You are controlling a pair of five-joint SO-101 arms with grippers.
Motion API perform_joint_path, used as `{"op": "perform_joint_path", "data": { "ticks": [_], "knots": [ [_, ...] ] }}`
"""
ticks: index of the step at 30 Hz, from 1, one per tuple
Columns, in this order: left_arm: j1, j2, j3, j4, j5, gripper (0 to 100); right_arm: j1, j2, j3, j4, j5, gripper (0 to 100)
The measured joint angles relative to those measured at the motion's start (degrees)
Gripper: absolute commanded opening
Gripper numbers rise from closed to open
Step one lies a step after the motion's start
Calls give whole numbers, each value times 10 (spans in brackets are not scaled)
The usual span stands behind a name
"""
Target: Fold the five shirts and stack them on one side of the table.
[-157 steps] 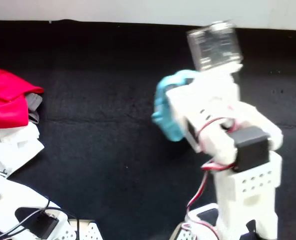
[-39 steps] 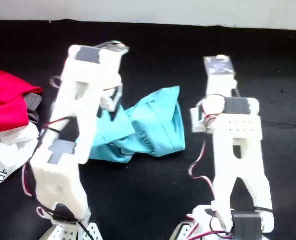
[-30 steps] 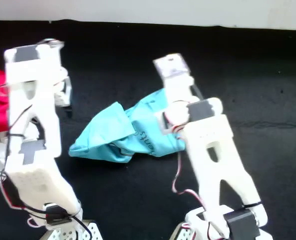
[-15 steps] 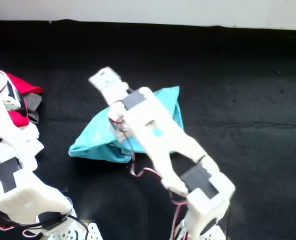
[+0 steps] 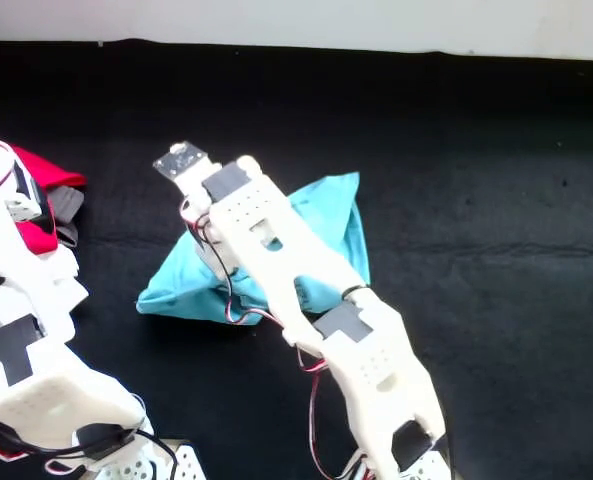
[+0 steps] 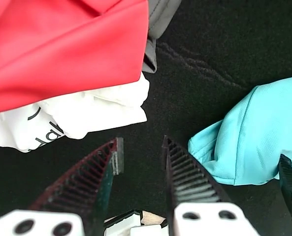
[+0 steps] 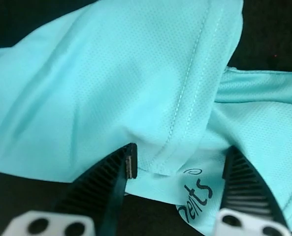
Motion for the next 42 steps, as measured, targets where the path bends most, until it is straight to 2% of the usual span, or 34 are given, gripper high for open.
{"op": "perform_joint_path", "data": {
  "ticks": [9, 15, 18, 23, 31, 34, 38, 42],
  "knots": [
    [0, 0, 21, 0, 0, 143, 0, 2, -117, 31, 0, 6],
    [0, 0, 29, 0, 0, 143, 0, 2, -198, 88, 0, 10],
    [0, 0, 29, 0, 0, 143, -2, 3, -215, 109, 0, 68],
    [0, 0, 29, 0, 0, 143, -35, 23, -181, 121, 0, 289],
    [0, 0, 29, 0, 0, 143, -48, 86, -142, 108, 18, 285],
    [0, 0, 29, 0, 0, 143, -47, 108, -151, 104, 18, 223],
    [0, 0, 29, 0, 0, 143, -43, 114, -186, 103, 18, 21],
    [0, 0, 29, 0, 0, 143, -40, 114, -229, 104, 18, 11]
  ]
}}
